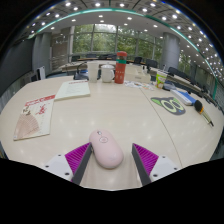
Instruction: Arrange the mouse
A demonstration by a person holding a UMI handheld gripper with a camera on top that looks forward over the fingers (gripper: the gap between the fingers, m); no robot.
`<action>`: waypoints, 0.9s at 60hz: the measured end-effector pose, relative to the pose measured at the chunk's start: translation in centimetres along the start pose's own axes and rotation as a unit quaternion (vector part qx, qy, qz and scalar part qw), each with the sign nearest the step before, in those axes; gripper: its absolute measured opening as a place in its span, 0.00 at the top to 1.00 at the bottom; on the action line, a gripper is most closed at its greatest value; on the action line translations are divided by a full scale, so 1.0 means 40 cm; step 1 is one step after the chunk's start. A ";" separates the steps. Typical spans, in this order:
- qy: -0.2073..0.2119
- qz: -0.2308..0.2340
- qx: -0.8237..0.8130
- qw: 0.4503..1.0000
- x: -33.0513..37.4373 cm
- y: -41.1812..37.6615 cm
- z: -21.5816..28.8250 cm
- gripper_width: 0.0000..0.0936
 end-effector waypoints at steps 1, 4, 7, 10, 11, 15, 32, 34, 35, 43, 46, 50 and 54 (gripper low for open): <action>0.001 0.001 -0.001 1.000 -0.005 -0.001 0.004 0.13; 0.002 0.006 -0.004 1.000 -0.022 -0.003 0.013 0.18; 0.002 0.010 -0.008 1.000 -0.036 -0.005 0.021 0.24; 0.002 0.017 -0.011 1.000 -0.048 -0.012 0.028 0.32; 0.001 0.020 -0.011 1.000 -0.053 -0.016 0.029 0.36; 0.001 0.033 -0.010 0.999 -0.066 -0.026 0.037 0.45; -0.014 0.055 0.016 0.998 -0.081 -0.045 0.054 0.65; -0.015 0.061 0.019 0.998 -0.076 -0.049 0.059 0.65; -0.014 0.063 0.019 0.998 -0.072 -0.050 0.066 0.66; 0.027 0.093 0.012 0.995 -0.001 -0.048 0.188 0.67; 0.057 0.098 -0.002 0.994 0.038 -0.017 0.277 0.67; 0.094 0.100 -0.016 0.990 0.076 0.052 0.393 0.66; 0.121 0.102 -0.029 0.987 0.084 0.143 0.508 0.67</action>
Point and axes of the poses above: the point between the fingertips, and its own axes, seen from behind it with the camera up: y to the right, z up, x backward, against the way the camera looks, the point moved 4 cm from there along x, backward, against the way the camera looks, and after that the axes turned 7 degrees about -x, right-handed, at the moved point
